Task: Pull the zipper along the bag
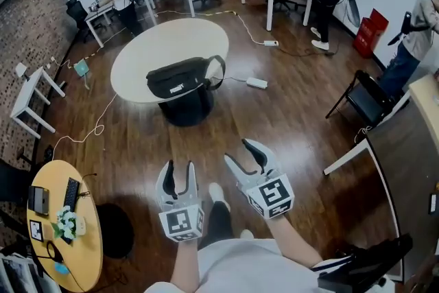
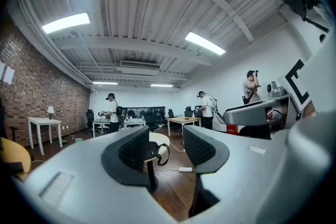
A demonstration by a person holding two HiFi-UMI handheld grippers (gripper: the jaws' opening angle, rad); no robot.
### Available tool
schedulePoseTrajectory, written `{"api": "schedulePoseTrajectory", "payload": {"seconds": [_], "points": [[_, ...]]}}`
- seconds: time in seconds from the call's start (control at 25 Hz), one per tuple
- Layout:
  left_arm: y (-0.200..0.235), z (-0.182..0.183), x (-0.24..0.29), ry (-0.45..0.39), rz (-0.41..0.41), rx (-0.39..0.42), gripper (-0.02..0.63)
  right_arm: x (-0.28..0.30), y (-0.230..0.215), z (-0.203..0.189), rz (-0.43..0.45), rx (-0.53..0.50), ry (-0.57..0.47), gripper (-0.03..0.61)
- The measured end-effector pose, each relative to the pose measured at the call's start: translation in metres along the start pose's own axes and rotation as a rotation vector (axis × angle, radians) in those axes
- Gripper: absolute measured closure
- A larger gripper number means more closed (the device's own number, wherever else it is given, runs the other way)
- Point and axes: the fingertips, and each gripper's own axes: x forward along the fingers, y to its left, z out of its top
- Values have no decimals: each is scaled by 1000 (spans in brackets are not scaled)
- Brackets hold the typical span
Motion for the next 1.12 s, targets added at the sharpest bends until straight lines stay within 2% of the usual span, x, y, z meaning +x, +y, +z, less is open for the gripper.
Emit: {"api": "schedulePoseTrajectory", "payload": {"seconds": [0.24,0.44,0.56,0.68,0.84,1.12], "points": [[10,-1,127,-4,-91,-38,406,92,-70,10,-39,-31,24,362],[49,21,226,-51,-132,-57,408,193,-108,40,-46,-91,12,362],[78,19,273,-48,-146,-114,408,243,-122,46,-45,-113,11,362],[106,2,311,-15,-145,-141,408,280,-125,30,-34,-106,42,362],[121,-12,347,32,-168,-139,408,317,-141,7,-19,-77,112,362],[164,-38,402,75,-96,-168,408,395,-184,1,18,-69,101,362]]}}
